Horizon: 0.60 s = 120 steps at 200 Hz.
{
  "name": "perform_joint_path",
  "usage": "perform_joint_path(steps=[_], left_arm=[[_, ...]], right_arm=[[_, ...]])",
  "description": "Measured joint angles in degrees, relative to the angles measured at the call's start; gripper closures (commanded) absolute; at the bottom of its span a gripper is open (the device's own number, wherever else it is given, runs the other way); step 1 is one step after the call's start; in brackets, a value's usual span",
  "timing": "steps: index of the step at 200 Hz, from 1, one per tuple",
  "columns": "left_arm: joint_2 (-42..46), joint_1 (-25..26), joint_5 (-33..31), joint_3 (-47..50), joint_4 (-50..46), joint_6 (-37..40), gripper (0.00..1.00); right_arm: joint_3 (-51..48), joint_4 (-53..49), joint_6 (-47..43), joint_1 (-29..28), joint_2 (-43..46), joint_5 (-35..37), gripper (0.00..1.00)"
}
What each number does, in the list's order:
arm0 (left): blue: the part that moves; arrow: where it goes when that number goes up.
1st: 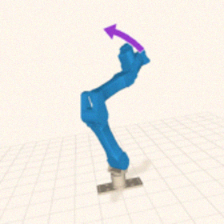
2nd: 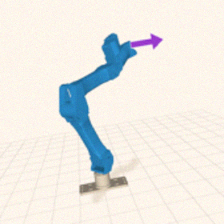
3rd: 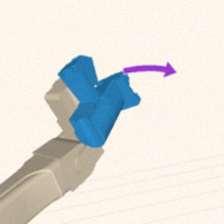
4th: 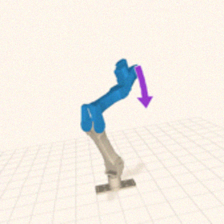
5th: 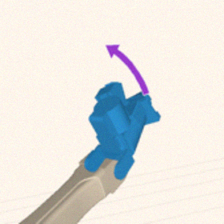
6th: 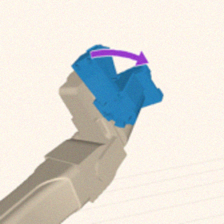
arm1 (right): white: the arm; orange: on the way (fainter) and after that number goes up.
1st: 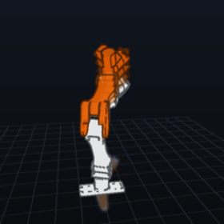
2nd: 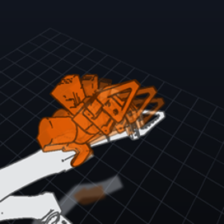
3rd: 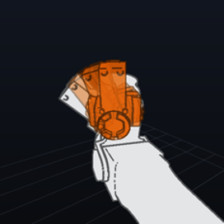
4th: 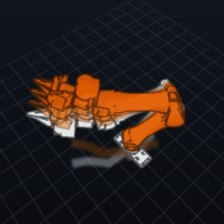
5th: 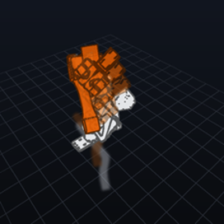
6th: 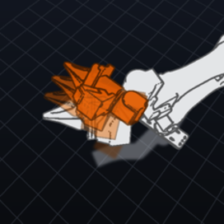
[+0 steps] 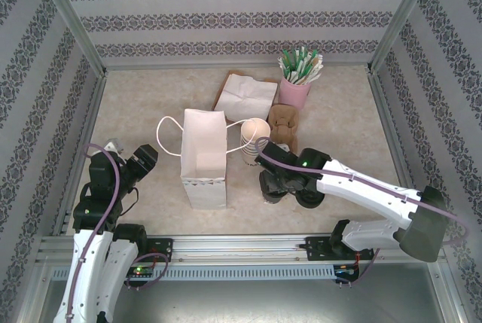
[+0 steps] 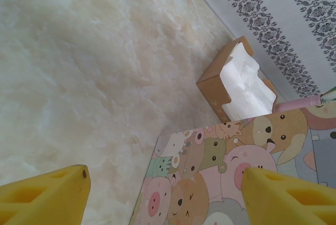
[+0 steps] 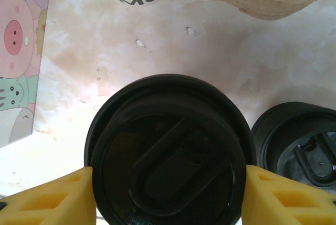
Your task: Pack the takeout coffee
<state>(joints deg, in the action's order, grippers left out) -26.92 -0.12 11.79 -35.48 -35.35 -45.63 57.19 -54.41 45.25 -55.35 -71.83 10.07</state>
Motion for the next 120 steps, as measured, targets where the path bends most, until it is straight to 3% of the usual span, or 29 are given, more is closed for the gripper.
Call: perform_joint_path(steps=[90, 120], left_arm=[[-0.09, 0.00, 0.00, 0.00, 0.00, 0.00, 0.24], [-0.09, 0.00, 0.00, 0.00, 0.00, 0.00, 0.24]], right_arm=[[-0.96, 2.91, 4.83, -3.06, -0.79, 4.42, 0.42], [-1.05, 3.17, 5.05, -3.04, 0.13, 4.55, 0.39]])
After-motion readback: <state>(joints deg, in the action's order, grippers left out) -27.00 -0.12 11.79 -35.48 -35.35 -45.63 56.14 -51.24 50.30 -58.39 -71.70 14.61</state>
